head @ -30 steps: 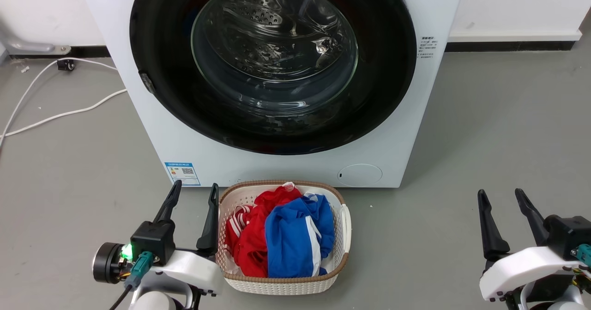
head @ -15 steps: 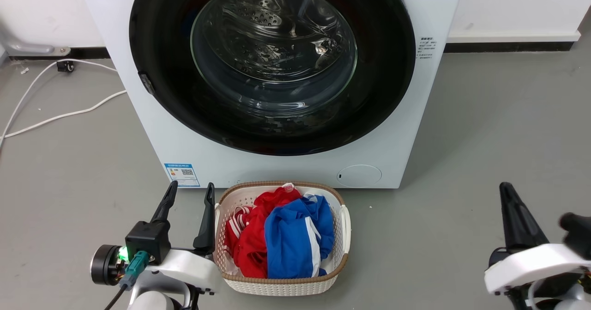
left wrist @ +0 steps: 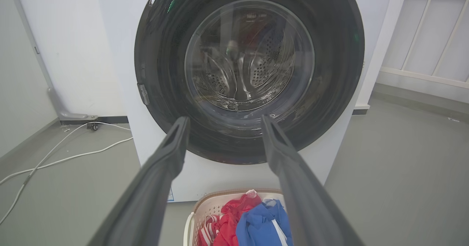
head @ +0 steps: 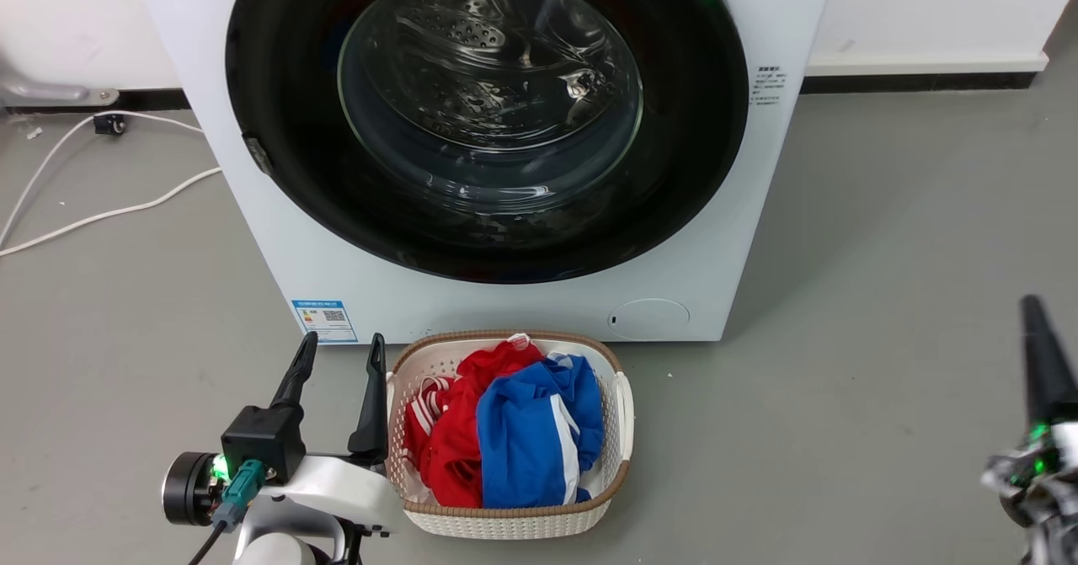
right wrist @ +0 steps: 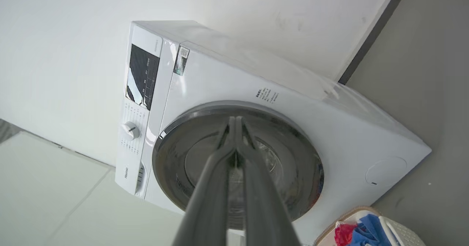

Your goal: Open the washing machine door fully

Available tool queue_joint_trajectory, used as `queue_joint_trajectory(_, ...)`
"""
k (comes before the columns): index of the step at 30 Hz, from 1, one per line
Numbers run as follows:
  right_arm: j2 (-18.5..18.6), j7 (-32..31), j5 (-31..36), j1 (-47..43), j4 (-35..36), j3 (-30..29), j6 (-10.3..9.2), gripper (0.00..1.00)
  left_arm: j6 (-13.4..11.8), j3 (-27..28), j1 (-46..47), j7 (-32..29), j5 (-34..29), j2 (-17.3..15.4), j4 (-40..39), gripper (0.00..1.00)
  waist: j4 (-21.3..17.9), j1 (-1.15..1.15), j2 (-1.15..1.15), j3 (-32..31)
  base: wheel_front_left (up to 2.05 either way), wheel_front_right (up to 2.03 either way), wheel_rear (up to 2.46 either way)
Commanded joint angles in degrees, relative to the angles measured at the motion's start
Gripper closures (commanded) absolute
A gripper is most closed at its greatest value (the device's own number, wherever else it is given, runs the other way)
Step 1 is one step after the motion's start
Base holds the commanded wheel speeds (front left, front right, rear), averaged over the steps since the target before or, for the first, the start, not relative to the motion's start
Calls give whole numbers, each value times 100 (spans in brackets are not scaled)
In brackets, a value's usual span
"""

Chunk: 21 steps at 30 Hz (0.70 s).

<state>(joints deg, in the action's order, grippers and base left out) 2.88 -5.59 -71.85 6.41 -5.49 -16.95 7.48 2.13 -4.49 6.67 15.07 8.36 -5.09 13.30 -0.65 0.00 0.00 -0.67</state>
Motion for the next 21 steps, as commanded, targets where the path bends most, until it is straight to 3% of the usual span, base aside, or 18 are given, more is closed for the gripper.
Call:
queue_joint_trajectory(1,3,-55,-313,166,-101,-92,3,100,25,12,-32,15,-2,6,-12,0,-19,0,0,17,0,0,0)
queue_joint_trajectory(4,2,-288,-1099,598,-602,-599,3,100,32,28,-3,15,-26,23,-40,0,-49,0,0,92,0,0,0)
queue_joint_trajectory(5,244,-474,-1582,1203,-1311,-1013,3,100,61,43,101,15,-55,32,-93,0,-41,0,0,243,0,0,0)
queue_joint_trajectory(10,692,-751,-2039,2313,-2451,-1158,8,100,116,42,330,15,-84,55,-221,0,57,0,0,628,0,0,0)
queue_joint_trajectory(21,1643,-1799,-1788,5032,-4638,-110,8,100,211,-54,1052,15,-193,124,-733,0,472,0,0,1758,0,0,0)
